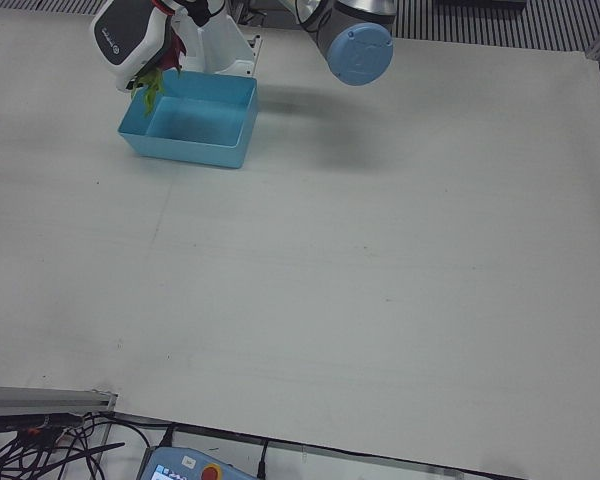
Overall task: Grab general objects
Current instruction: 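Lower the dragon fruit into the tray with the left hand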
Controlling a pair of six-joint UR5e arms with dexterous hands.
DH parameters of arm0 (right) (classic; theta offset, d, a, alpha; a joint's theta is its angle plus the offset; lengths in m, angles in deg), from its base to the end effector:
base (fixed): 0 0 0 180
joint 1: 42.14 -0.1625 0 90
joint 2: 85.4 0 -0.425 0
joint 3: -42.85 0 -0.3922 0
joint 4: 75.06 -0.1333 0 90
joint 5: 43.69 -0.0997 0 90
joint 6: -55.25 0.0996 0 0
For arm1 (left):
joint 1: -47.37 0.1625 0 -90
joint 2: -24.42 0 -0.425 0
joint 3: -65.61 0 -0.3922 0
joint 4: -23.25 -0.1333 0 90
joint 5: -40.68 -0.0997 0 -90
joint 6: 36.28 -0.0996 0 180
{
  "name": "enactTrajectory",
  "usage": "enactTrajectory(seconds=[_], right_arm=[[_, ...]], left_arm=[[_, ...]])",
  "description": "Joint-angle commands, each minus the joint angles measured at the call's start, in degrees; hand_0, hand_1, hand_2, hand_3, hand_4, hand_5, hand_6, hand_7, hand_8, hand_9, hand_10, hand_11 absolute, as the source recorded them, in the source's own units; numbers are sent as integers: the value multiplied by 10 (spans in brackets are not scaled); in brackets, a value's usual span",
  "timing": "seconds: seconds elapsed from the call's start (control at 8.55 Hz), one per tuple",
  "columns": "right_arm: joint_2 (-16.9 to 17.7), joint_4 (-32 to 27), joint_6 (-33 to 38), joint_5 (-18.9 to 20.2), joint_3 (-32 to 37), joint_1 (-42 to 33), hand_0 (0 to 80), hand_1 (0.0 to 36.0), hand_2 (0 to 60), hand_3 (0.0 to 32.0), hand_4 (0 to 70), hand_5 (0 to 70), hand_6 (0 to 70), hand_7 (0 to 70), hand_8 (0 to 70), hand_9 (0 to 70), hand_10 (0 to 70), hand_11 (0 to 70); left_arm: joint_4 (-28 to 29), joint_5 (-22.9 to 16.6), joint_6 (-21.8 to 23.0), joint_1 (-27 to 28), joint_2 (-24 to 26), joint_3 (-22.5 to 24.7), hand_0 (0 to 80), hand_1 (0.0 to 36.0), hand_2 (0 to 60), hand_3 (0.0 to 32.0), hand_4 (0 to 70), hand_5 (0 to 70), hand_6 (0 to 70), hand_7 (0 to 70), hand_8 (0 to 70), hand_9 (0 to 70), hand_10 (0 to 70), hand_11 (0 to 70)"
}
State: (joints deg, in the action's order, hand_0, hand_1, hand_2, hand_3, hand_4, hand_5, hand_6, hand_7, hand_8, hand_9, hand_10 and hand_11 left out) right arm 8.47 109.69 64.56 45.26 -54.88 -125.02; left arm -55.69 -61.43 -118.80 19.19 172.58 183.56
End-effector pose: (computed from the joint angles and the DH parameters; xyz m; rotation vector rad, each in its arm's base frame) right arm 0.0770 -0.4738 0.6614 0.2909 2.1569 -2.2096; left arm 0.3848 -0.3337 0.0822 0.1484 1.6948 -0.2865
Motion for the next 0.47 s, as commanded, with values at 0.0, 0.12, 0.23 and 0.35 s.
enactTrajectory(seconds=[0.0,0.12,0.23,0.35], right_arm=[[0,0,0,0,1,0,0,0,0,0,0,0,0,0,0,0,0,0],[0,0,0,0,0,0,0,0,0,0,0,0,0,0,0,0,0,0],[0,0,0,0,0,0,0,0,0,0,0,0,0,0,0,0,0,0],[0,1,0,0,0,0,0,0,0,0,0,0,0,0,0,0,0,0]], left_arm=[[0,0,0,1,-1,-1,473,0,0,0,422,363,559,205,221,151,48,69],[0,1,0,1,-1,-1,469,0,0,0,414,355,542,193,211,137,42,60],[1,1,0,1,-1,-1,470,0,0,0,397,330,517,185,200,125,40,58],[1,1,0,1,-1,-1,468,0,0,0,386,308,499,183,194,116,40,57]])
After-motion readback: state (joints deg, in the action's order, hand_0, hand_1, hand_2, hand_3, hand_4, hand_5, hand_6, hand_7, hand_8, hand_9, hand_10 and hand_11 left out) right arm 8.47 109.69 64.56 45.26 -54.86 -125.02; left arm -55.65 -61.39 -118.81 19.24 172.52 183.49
